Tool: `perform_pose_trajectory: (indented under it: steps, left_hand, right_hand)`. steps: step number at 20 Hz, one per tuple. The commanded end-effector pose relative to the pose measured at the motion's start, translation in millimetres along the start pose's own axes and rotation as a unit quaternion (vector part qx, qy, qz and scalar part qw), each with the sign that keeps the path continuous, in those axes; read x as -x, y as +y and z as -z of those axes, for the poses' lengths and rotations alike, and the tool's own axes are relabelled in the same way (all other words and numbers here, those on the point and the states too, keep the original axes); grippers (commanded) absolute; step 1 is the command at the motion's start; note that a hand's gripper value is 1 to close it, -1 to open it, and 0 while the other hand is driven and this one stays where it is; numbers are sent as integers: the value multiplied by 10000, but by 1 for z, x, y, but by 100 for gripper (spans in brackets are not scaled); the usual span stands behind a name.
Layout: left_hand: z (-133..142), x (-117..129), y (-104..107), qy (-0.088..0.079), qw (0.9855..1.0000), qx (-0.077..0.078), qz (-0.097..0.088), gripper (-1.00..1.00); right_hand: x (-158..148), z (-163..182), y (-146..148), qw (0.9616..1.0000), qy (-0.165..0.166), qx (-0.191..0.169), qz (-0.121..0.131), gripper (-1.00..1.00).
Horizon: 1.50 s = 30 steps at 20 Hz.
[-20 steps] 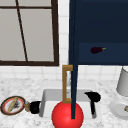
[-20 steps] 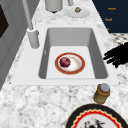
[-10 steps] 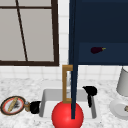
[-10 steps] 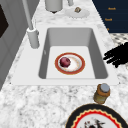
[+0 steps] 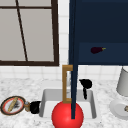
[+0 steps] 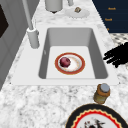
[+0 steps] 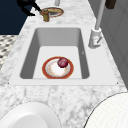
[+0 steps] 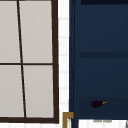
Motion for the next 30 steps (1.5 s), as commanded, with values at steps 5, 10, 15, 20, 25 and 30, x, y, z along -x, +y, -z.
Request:
perform_pose_trajectory:
  steps: [5,10,15,20,25,30]
  left_hand:
    - [0,0,0,0,10000,0,0,0]
    - [0,0,0,0,10000,0,0,0]
    - [0,0,0,0,10000,0,0,0]
    - [0,0,0,0,10000,0,0,0]
    - [0,0,0,0,10000,0,0,0]
    - [0,0,0,0,10000,0,0,0]
  right_hand:
    - [-8,56,-15,9996,153,245,34,-100]
    - [-8,86,-28,9991,185,373,35,-100]
    - [-8,117,-32,9999,49,-109,35,-100]
    - [-5,149,-22,9991,-29,-426,-35,-100]
    - [-5,179,-21,9960,66,-891,81,-100]
    - [-6,208,-20,9891,70,-1468,109,-100]
